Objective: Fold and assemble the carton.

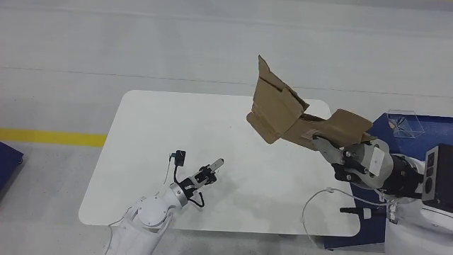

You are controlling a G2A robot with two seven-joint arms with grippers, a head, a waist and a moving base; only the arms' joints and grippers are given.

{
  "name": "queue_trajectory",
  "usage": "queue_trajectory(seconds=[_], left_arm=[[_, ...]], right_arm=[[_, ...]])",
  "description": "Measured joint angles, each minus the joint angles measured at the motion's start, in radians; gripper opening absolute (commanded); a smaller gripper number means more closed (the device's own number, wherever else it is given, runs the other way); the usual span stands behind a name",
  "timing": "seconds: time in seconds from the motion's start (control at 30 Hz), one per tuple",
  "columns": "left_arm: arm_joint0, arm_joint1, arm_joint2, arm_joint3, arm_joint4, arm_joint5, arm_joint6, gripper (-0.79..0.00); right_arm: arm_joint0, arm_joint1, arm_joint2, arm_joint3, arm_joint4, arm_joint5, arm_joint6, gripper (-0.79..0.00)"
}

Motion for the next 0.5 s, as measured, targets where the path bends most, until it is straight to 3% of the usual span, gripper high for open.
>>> queue_trajectory(seconds=[0.33, 0.43, 0.5], left_arm=[[0.0, 0.0, 0.0, 0.0, 0.0, 0.0, 0.0, 0.0], [0.0, 0.0, 0.0, 0.0, 0.0, 0.0, 0.0, 0.0], [0.0, 0.0, 0.0, 0.0, 0.0, 0.0, 0.0, 0.0]], right_arm=[[0.011, 0.002, 0.015, -0.016, -0.019, 0.0, 0.0, -0.785], [0.072, 0.008, 0.062, -0.106, -0.193, 0.0, -0.079, -0.785], [0.126, 0.019, 0.081, -0.138, -0.387, 0.0, -0.191, -0.785]])
